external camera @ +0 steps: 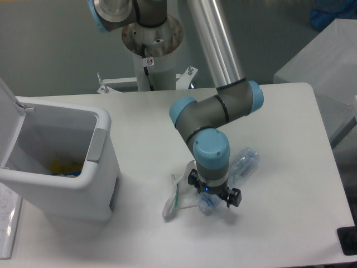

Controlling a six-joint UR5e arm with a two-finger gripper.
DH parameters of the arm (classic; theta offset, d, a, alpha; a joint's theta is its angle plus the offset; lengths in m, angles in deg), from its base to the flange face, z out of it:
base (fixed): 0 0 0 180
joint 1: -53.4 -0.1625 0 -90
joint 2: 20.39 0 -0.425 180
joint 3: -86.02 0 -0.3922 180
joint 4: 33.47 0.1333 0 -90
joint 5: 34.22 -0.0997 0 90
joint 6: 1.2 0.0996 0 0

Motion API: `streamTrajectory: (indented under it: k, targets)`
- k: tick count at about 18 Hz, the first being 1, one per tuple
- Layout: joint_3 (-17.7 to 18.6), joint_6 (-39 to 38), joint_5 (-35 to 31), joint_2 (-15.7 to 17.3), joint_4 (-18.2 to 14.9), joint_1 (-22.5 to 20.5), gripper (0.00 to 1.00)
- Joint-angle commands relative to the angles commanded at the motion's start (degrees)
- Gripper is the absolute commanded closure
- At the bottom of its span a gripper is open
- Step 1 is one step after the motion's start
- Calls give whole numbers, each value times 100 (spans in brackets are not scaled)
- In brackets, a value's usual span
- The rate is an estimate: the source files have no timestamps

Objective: Place the trash in the trash can
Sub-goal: 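Close the gripper on the bottle's cap end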

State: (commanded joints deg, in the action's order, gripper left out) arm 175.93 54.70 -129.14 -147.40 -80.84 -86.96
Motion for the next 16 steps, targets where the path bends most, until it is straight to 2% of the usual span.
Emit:
streamTrajectory:
  k: [1,2,5,7,10,16]
  targets:
    - [0,0,-9,0,-9,0,0]
    - [0,0,-9,0,-26,0,7]
    - [-9,0,-9,44,-245,-9,37]
    - [-35,0,-9,53,-290,-9,45]
    - [-70,0,9,70,-290,-18,45]
    - [-465,-245,114,272,-299,-53,45]
